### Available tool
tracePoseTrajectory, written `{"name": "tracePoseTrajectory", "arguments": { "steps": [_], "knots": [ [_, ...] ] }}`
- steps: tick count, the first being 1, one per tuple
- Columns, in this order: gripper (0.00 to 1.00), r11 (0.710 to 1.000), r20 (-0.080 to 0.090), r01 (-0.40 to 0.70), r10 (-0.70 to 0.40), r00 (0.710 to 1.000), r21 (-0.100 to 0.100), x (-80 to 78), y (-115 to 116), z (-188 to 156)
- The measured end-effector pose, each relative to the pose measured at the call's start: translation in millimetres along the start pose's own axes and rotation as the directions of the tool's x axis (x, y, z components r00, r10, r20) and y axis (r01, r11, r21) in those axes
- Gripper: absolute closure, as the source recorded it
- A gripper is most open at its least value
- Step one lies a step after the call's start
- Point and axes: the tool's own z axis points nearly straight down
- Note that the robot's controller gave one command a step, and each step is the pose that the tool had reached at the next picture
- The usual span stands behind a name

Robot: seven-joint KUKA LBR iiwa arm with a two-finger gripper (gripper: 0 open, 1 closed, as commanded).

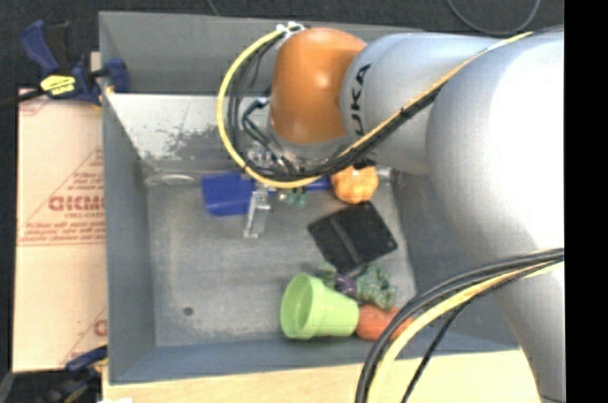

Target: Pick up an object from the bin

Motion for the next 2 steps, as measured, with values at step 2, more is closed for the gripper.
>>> {"name": "tracePoseTrajectory", "arguments": {
  "steps": [2],
  "knots": [
    [0.00,0.998,-0.003,-0.056,0.056,0.998,0.001,2.2,-9,6]
  ]
}}
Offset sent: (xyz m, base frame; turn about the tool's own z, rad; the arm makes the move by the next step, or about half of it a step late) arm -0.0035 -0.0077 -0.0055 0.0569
